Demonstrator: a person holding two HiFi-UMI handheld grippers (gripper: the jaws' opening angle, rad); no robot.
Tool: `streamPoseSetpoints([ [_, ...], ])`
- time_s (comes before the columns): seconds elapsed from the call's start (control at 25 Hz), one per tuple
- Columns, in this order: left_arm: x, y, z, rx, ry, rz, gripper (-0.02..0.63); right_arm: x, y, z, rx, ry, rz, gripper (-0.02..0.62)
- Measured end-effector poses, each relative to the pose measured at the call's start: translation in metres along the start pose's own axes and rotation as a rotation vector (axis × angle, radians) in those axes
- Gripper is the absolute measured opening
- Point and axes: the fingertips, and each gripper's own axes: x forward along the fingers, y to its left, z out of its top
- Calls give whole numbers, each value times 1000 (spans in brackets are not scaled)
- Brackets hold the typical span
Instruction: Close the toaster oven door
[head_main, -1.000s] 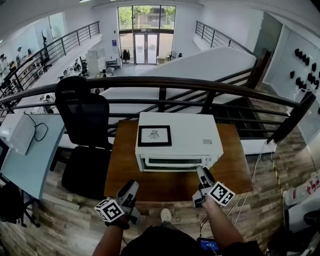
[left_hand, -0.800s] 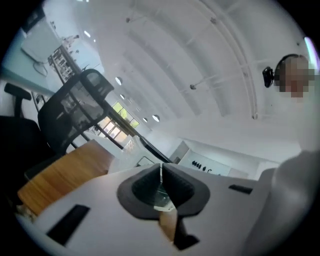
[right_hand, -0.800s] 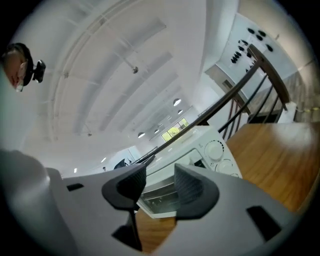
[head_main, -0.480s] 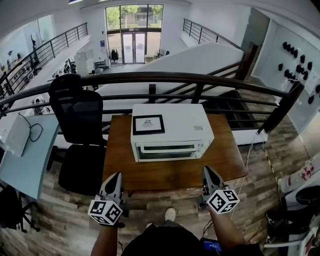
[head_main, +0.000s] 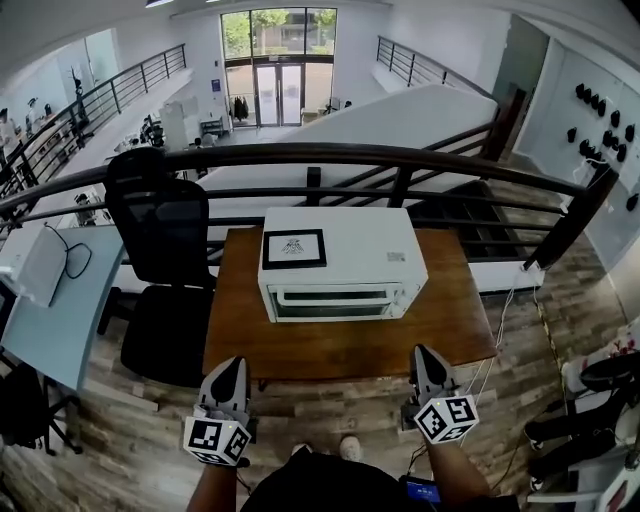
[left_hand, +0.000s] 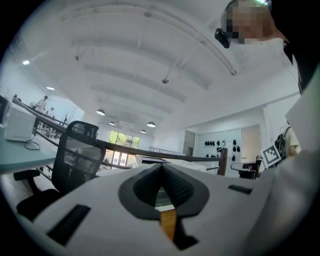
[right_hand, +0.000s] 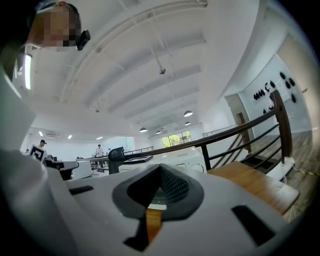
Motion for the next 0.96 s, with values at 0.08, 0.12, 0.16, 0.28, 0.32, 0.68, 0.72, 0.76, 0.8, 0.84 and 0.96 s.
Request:
streamPoseSetpoints([
  [0.08, 0, -6, 1, 7, -7, -3, 8, -2, -1, 2, -26, -3, 12, -3],
  [0.12, 1, -7, 1, 3, -7, -3, 8, -3, -2, 3, -37, -4, 18, -3],
  [0.16, 3, -8, -1, 0, -4, -1, 8, -4, -4, 4, -47, -3, 22, -4],
  [0.28, 6, -12, -6, -13, 6, 9, 8, -8, -14, 2, -55, 7, 23, -4],
  [0.32, 7, -14, -7, -17, 8, 10, 8, -10, -16, 2, -52, 10, 22, -4],
  [0.68, 16, -32, -4, -22, -7, 3, 8, -16, -31, 13, -39, -18, 19, -5],
  [0.72, 17, -34, -4, -20, -4, -2, 8, -16, -32, 13, -37, -16, 20, -5],
  [0.76, 18, -35, -4, -19, -3, -9, 8, -16, -33, 12, -34, -14, 21, -5],
  [0.8, 18, -37, -4, -21, -2, -13, 8, -15, -33, 11, -31, -12, 23, -5],
  [0.84, 19, -38, -5, -23, -3, -16, 8, -15, -34, 10, -26, -10, 26, -5],
  [0.96, 18, -41, -4, -37, -6, -19, 8, -16, -36, 8, -6, -2, 28, -5],
])
